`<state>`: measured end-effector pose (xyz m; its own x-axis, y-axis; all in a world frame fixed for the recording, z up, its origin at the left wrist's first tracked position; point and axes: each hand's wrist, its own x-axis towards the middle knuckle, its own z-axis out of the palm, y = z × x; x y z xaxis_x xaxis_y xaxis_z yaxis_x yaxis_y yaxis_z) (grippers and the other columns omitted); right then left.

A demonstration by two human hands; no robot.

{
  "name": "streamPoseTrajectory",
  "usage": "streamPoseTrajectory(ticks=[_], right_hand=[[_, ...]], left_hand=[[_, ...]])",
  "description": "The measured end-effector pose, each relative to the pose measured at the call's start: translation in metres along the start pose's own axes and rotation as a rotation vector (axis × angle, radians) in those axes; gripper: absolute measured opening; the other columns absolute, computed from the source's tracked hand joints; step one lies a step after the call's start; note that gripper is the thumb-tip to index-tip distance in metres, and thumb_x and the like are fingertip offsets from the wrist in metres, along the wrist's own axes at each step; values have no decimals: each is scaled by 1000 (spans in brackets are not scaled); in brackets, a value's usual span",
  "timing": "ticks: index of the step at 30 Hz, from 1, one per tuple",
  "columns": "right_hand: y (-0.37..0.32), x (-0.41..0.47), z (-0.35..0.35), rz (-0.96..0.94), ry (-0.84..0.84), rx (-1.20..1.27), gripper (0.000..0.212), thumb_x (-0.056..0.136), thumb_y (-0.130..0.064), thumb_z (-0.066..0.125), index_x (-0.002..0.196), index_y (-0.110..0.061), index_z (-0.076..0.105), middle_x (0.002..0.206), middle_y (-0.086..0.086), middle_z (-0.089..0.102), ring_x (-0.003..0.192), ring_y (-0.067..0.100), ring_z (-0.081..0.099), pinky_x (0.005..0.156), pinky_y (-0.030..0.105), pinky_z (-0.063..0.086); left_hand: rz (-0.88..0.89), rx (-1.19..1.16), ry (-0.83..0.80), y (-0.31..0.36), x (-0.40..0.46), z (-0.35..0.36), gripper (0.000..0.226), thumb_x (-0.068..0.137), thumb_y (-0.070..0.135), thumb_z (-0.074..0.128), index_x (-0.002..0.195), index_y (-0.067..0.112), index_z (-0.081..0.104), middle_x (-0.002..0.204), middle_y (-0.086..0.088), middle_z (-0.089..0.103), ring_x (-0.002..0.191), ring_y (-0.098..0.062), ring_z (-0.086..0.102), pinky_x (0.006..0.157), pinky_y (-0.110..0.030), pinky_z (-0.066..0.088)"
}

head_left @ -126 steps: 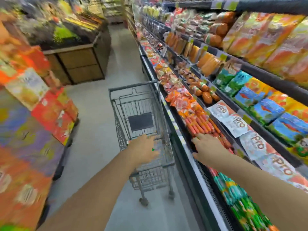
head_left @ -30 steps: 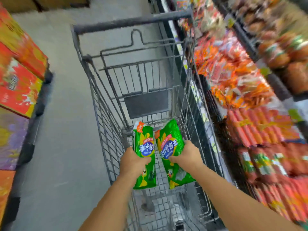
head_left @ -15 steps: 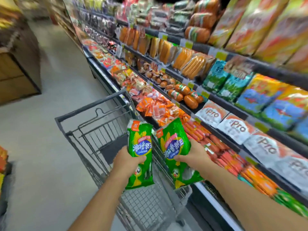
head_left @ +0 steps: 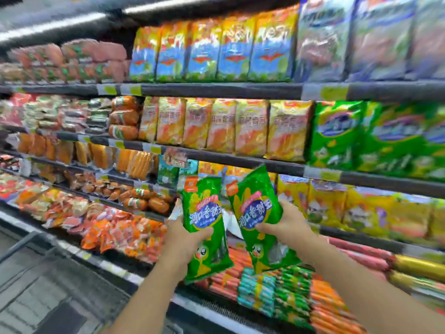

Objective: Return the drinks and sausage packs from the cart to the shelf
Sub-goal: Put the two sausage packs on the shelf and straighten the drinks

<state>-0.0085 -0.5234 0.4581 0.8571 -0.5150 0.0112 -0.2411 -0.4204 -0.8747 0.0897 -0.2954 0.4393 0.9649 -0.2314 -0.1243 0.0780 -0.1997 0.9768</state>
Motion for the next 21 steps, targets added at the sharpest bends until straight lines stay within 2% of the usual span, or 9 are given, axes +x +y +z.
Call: streamPoseTrajectory(ticks=[2, 4, 6, 9, 12, 15, 17, 19, 21], right_hand=[[17, -6, -58, 17, 84, 24, 44, 57, -20, 91, 89, -23, 62, 93, 3, 74, 88, 24, 70, 81, 47, 57], [31, -14, -115, 34, 150, 41, 48, 58, -18, 92, 94, -21, 61, 93, 0, 72, 90, 22, 69, 84, 45, 56], [47, -23, -169, 52, 199, 65, 48, 60, -14, 92, 95, -23, 61, 94, -2, 73, 92, 20, 69, 88, 44, 55], [77, -41, -240, 88, 271, 90, 54, 61, -10, 91, 104, -19, 60, 98, 1, 73, 92, 19, 69, 90, 43, 55], [106, -62, -300, 106, 342, 91, 56, 63, -10, 91, 109, -15, 58, 98, 1, 72, 93, 20, 69, 88, 42, 55], [132, -85, -350, 124, 399, 64, 50, 63, -14, 91, 101, -22, 59, 93, -6, 70, 88, 15, 66, 83, 35, 54], [148, -100, -377, 133, 439, 56, 49, 63, -15, 91, 99, -22, 59, 90, -8, 69, 80, 6, 62, 72, 25, 50], [159, -113, -400, 155, 467, 49, 47, 64, -17, 91, 99, -21, 60, 88, -10, 67, 78, 1, 61, 64, 18, 46], [172, -121, -419, 183, 505, 54, 46, 63, -16, 91, 98, -22, 61, 93, -3, 71, 86, 13, 67, 73, 28, 53]], left_hand=[[32, -26, -70, 19, -6, 55, 43, 67, 7, 86, 105, 16, 69, 96, -6, 78, 90, -29, 74, 83, -51, 59], [50, -47, -138, 38, -16, 108, 49, 60, 15, 88, 106, 15, 69, 95, -5, 78, 90, -29, 74, 86, -54, 58], [74, -67, -211, 55, -27, 158, 53, 62, 16, 90, 110, 17, 68, 100, -4, 78, 93, -30, 73, 88, -56, 56], [108, -42, -317, 76, -47, 230, 56, 65, 22, 90, 115, 19, 66, 106, -2, 76, 97, -26, 71, 91, -53, 55], [150, -15, -377, 92, -70, 294, 51, 66, 21, 90, 111, 21, 67, 103, -1, 76, 96, -26, 72, 89, -50, 56], [143, -13, -444, 102, -95, 350, 63, 61, 28, 92, 117, 22, 63, 108, 0, 75, 99, -26, 71, 90, -52, 56], [128, -5, -483, 107, -110, 383, 69, 60, 29, 93, 121, 20, 61, 111, -2, 75, 99, -26, 72, 90, -53, 56], [151, 5, -533, 112, -125, 411, 54, 67, 18, 90, 114, 18, 65, 103, -2, 76, 95, -26, 73, 88, -50, 57], [177, 6, -570, 117, -136, 437, 43, 71, 8, 86, 109, 18, 67, 97, -1, 77, 93, -26, 73, 87, -47, 57]])
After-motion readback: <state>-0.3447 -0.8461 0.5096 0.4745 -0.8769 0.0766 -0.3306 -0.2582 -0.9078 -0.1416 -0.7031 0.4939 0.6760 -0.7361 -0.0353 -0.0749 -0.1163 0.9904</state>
